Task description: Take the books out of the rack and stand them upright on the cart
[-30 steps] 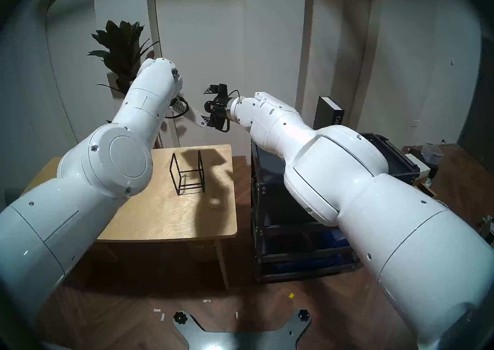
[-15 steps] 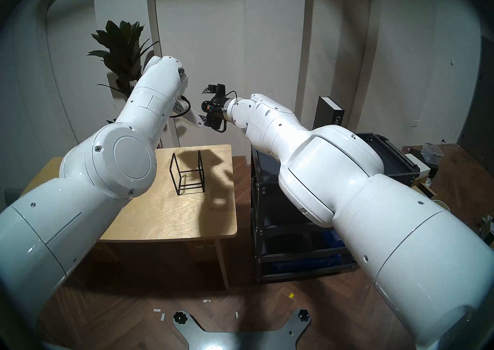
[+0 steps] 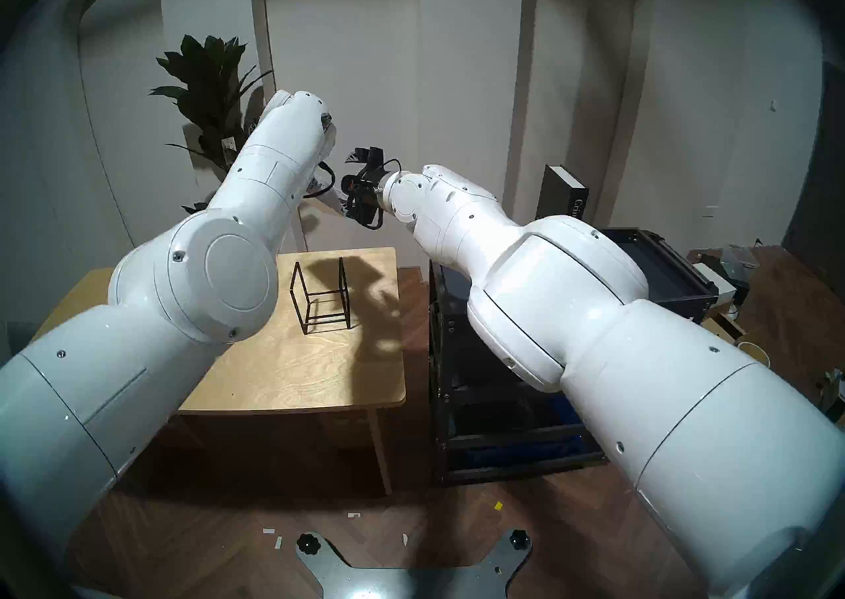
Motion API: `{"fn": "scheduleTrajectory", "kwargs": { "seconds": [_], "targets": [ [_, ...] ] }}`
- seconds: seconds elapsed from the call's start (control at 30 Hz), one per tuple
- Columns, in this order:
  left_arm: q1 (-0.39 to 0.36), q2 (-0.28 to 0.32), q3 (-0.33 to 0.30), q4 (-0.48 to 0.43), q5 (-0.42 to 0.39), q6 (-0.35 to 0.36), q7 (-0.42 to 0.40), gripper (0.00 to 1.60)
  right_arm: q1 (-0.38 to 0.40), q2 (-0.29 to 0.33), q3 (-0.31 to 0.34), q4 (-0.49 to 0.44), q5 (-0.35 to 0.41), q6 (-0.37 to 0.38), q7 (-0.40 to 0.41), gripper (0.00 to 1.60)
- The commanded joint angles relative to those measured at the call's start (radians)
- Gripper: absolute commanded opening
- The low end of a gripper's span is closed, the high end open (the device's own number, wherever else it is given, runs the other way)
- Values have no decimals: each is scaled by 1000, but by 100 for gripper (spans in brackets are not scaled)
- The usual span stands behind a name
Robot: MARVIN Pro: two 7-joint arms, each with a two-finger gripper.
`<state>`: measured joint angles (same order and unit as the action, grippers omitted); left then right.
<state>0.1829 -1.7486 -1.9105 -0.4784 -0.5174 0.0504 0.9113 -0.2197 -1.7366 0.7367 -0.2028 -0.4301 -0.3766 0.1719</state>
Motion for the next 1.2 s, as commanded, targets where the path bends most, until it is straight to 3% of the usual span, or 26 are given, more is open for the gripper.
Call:
{"fn": "scheduleTrajectory", "kwargs": {
  "seconds": [0.0,1.17],
  "targets": [
    [-43,-9,18,-25,15,-26,3,0,17,-20,4,-1,2,10,-19,160],
    [-12,-59,56,-21,38,-51,70,0,14,-46,10,28,3,63,-30,160]
  ]
}}
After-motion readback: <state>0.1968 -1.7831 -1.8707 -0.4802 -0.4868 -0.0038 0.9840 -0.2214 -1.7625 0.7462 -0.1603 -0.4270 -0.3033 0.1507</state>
